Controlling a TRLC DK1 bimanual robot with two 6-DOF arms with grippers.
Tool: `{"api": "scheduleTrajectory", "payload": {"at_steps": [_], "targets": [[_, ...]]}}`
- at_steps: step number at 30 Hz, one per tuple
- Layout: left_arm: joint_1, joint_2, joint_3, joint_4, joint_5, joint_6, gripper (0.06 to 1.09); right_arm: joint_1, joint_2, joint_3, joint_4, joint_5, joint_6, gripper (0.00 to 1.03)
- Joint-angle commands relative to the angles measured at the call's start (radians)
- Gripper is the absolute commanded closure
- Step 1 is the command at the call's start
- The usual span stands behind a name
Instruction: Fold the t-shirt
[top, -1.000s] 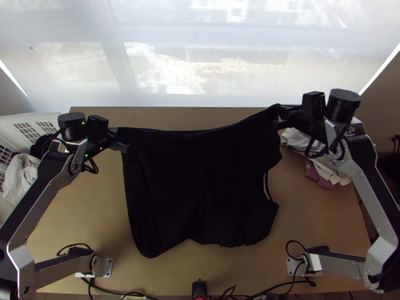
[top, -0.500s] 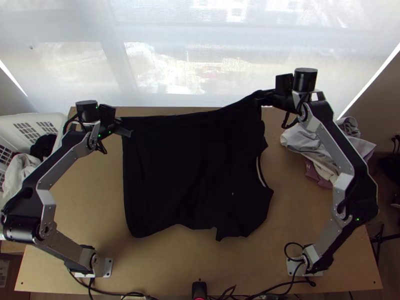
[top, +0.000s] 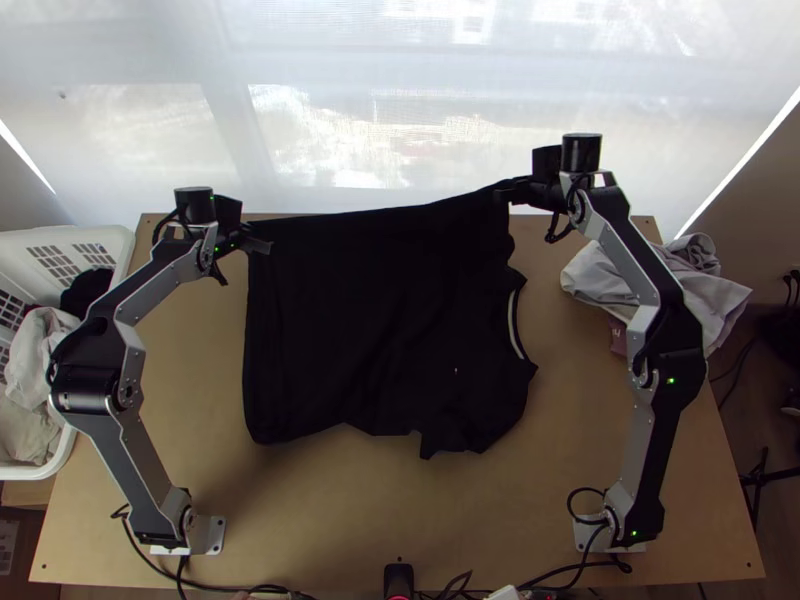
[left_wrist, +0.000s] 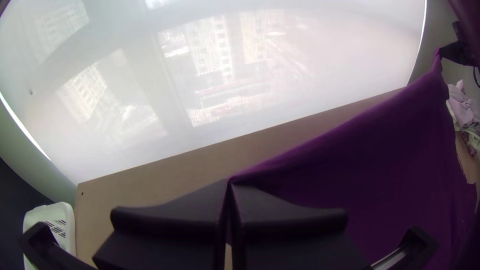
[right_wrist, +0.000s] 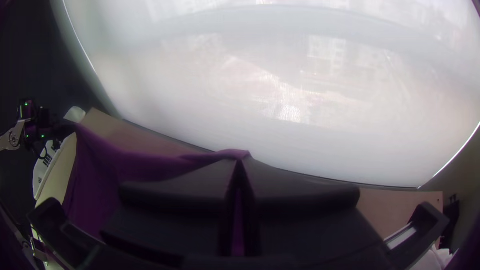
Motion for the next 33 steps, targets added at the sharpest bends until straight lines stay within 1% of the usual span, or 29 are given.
{"api": "scheduleTrajectory", "payload": {"at_steps": [1, 9, 12, 16, 18, 22, 25, 29, 33], "targets": [[-0.004, 0.133, 0.105, 0.007, -0.006, -0.007, 1.05, -0.002, 0.116, 0.108, -0.016, 0.004, -0.001, 1.00], [-0.012, 0.193, 0.155, 0.024, -0.004, -0.013, 1.05, 0.002, 0.187, 0.173, -0.026, 0.006, 0.002, 1.00], [-0.017, 0.164, 0.145, 0.026, -0.004, -0.033, 1.05, 0.002, 0.176, 0.160, -0.033, 0.004, 0.016, 1.00], [-0.026, 0.100, 0.079, 0.099, -0.001, -0.033, 1.05, 0.002, 0.131, 0.119, -0.049, 0.003, 0.021, 1.00], [-0.029, 0.083, 0.054, 0.119, 0.000, -0.024, 1.05, 0.002, 0.104, 0.085, -0.053, 0.003, 0.021, 1.00], [-0.027, 0.047, -0.001, 0.176, 0.000, -0.041, 1.05, 0.001, 0.042, 0.004, -0.046, 0.003, 0.018, 1.00], [-0.029, 0.004, -0.064, 0.233, -0.001, -0.054, 1.05, 0.008, -0.022, -0.097, 0.024, 0.004, 0.005, 1.00], [-0.031, -0.057, -0.165, 0.303, -0.004, -0.054, 1.05, 0.047, -0.094, -0.225, 0.095, 0.035, -0.044, 1.00], [-0.020, -0.111, -0.242, 0.314, -0.004, -0.050, 1.05, 0.067, -0.149, -0.317, 0.133, 0.041, -0.041, 1.00]]}}
